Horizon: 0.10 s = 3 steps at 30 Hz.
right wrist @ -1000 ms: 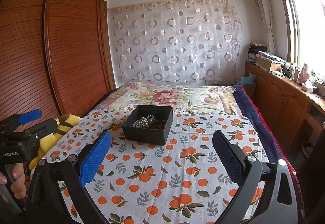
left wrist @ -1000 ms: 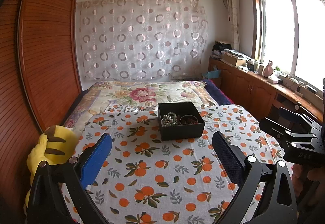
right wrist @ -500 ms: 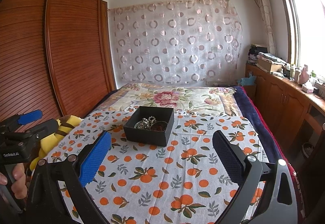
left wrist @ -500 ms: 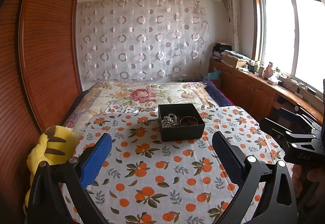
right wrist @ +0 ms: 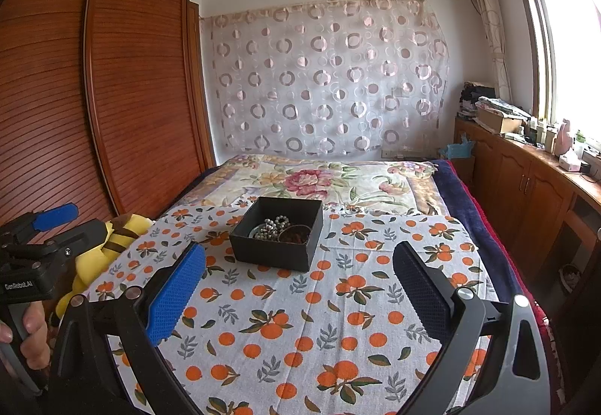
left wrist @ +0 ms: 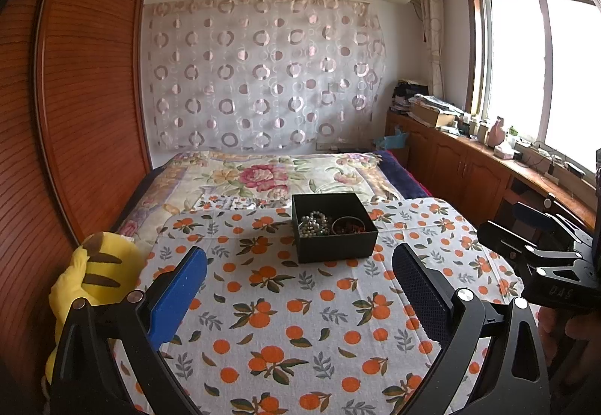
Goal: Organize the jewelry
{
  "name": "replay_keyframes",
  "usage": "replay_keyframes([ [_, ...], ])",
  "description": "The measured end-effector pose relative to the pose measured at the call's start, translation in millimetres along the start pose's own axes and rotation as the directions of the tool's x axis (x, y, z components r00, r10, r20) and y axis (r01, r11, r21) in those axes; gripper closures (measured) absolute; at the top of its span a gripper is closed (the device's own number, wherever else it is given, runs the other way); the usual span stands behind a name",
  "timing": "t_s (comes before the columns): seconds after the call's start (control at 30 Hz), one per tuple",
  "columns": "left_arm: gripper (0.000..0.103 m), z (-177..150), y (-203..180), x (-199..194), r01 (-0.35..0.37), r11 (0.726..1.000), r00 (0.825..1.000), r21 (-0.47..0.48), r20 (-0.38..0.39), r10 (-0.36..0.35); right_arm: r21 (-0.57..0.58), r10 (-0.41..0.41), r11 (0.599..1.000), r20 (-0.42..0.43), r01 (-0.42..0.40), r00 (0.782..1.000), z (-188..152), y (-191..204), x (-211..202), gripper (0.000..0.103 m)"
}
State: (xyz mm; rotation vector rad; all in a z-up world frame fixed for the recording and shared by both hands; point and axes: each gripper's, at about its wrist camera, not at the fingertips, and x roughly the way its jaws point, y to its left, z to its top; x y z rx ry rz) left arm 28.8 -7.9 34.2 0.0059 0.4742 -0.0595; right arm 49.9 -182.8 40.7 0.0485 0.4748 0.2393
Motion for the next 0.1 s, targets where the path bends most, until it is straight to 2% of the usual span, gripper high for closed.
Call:
replay_keyframes([
  [0.1,0.008,0.8,-0.2,-0.7,-0.001,1.000,1.000,0.001,0.002,0.001,0.001,0.000,1.000,0.000,0.000,1.000,-0.2,0.0,0.0,0.002],
])
